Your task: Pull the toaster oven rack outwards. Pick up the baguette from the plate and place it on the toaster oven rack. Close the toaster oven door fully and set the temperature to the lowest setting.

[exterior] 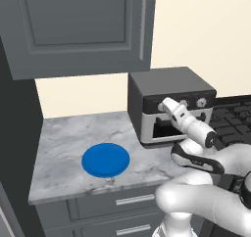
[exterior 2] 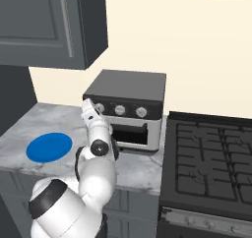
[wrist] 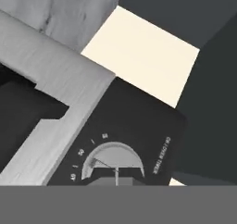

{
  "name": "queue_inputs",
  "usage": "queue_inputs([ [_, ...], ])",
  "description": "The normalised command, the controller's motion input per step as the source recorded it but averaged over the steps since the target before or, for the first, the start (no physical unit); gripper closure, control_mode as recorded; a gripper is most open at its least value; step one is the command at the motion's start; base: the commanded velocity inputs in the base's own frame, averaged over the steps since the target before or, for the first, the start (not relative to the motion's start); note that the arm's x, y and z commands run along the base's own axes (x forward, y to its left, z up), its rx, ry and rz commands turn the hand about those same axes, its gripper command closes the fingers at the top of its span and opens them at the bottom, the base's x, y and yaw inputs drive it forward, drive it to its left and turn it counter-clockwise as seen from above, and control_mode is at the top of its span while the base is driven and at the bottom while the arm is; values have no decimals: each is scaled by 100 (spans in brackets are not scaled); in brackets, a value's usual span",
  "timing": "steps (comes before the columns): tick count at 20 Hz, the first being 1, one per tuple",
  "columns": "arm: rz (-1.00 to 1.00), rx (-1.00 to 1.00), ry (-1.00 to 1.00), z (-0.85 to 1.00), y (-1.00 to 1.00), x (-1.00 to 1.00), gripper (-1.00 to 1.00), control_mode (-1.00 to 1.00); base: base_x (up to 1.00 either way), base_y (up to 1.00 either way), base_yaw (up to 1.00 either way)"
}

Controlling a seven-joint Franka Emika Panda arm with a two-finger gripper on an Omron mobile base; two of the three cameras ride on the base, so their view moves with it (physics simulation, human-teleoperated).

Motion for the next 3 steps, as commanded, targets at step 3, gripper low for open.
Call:
queue_inputs([
  [3,41,-98,0,-40,0,3,100,-100,0,0,0],
])
